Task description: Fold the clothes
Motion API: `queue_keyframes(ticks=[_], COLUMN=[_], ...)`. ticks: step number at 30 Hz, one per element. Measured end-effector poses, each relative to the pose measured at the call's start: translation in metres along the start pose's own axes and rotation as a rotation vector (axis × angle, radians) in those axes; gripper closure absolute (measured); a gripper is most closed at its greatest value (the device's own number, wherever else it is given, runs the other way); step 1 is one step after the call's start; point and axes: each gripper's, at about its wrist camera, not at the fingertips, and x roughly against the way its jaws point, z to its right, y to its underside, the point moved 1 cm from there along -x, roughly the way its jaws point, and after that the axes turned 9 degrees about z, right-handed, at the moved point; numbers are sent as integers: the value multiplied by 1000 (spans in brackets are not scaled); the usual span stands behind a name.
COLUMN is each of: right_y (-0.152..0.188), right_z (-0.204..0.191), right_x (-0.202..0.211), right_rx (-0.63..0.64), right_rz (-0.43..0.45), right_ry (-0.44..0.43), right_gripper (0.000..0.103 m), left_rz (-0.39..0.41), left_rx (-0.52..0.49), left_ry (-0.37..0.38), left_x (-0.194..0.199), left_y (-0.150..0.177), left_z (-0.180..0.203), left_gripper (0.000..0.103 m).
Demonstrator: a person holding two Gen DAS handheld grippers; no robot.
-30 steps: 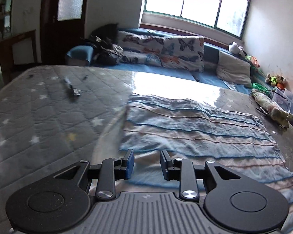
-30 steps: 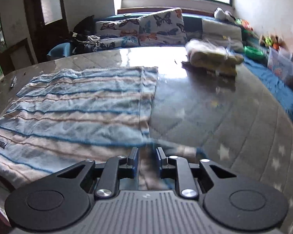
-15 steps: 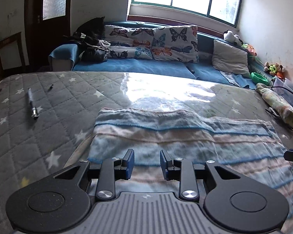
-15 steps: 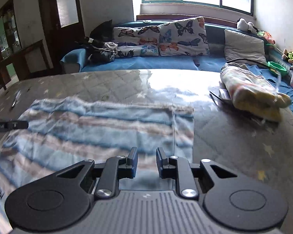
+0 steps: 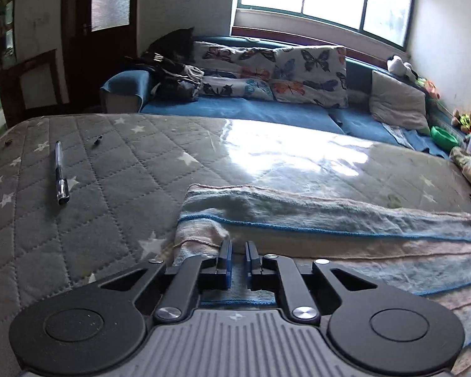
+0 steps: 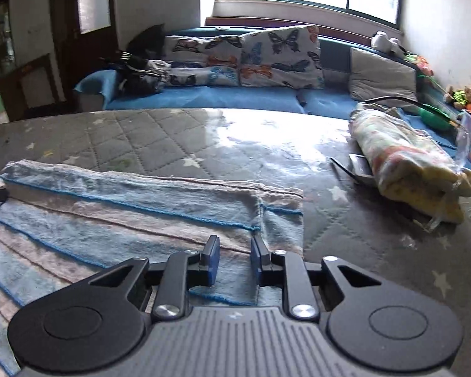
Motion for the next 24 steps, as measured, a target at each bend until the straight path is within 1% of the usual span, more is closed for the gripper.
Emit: queue_keyframes(ticks=[2, 4, 5, 6, 7, 8, 10, 12, 14, 16, 20, 24], right_y=[0, 0, 1, 1, 3, 4, 10, 19, 30, 42, 61, 76], right_z=[0, -3, -6, -9, -15, -20, -31, -44, -55, -66, -78, -91], right_x=[0, 4, 7, 12, 21, 30, 46, 60, 73, 86, 115, 151], right_rx=[-14, 7, 22, 36, 58, 79, 114, 152, 187, 221, 265, 289], right_rz=[2, -3, -7, -9, -10, -11, -19, -35, -43, -48, -49, -42], right_ry=[5, -12, -22, -39, -71, -103, -157, -189, -204, -216, -243, -295], right_gripper=[84, 81, 80, 77, 74, 70, 69, 69, 69, 69, 69, 69], left_rz=[-1, -9, -14, -15, -11, -6, -3, -20, -25, -24, -25, 4], left_rx=[-7, -29, -35, -41, -47, -62, -95, -120, -143, -167, -167, -175], left_ry=[-6, 4, 12, 23, 35, 47, 67, 93, 113, 131, 152, 172], left_x=[0, 3, 7, 12, 18, 25, 39, 52, 68, 85, 120, 160], left_y=[0, 0, 0, 0, 1, 3, 8, 16, 26, 36, 53, 68], left_z=[2, 5, 6, 7, 8, 10, 14, 18, 22, 25, 20, 13], left_gripper=[92, 90, 85, 75, 69, 62, 60, 60, 56, 54, 53, 52])
